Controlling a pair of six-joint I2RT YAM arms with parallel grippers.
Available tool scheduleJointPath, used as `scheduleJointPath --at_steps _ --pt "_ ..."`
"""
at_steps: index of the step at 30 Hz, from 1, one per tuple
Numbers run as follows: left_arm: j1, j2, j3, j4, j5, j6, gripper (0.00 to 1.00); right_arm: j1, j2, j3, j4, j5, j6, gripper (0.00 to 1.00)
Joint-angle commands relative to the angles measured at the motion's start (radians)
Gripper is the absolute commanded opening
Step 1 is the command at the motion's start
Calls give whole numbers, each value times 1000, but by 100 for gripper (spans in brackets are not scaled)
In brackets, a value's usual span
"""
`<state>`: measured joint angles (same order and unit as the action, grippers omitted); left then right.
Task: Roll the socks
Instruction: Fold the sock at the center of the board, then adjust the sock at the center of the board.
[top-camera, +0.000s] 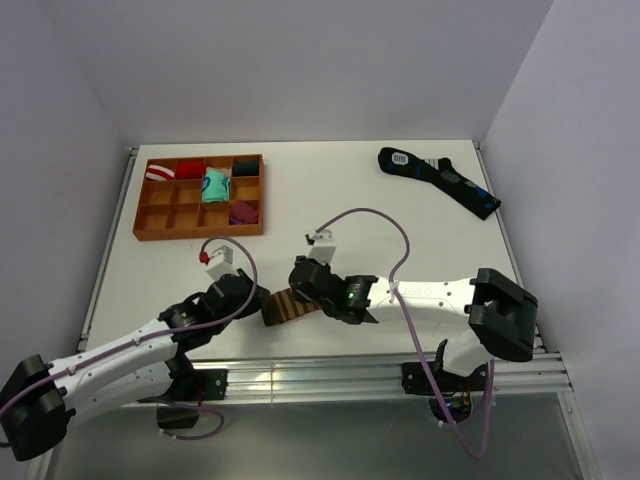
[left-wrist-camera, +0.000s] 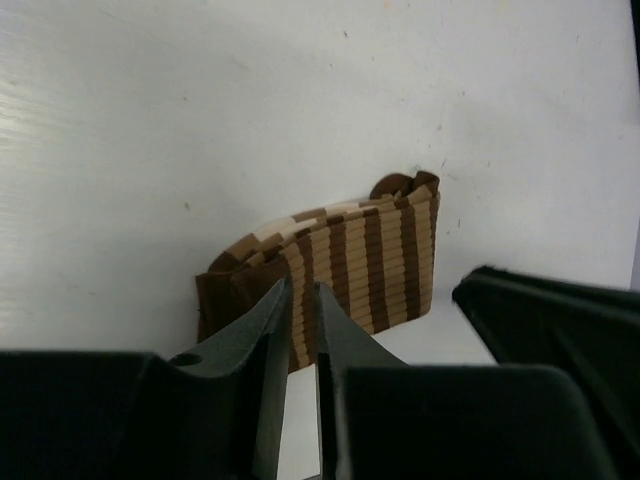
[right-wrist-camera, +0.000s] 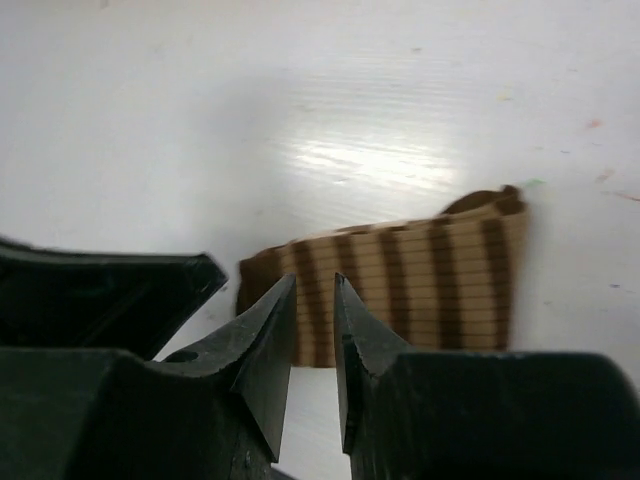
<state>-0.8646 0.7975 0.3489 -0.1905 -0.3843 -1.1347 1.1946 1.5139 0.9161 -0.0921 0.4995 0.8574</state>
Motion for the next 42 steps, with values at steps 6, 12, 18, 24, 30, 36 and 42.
scheduleJointPath --at_steps 6,12,18,24,30,36,42 --pt "-79 183 53 252 123 47 17 -75 23 -102 26 4 25 24" --pt "-102 339 75 296 102 27 17 -98 81 -118 52 -9 40 20" --pt "-99 442 85 249 50 -19 14 -98 103 -181 87 -26 83 18" --pt "-34 499 75 269 82 -5 13 -98 117 -246 141 -44 121 15" --pt "18 520 70 264 102 24 13 -98 114 -298 178 -44 141 15" --pt "65 482 59 270 136 85 14 -95 31 -359 209 -49 141 15" --pt "62 473 99 261 151 122 17 -76 -40 -323 181 -61 98 15"
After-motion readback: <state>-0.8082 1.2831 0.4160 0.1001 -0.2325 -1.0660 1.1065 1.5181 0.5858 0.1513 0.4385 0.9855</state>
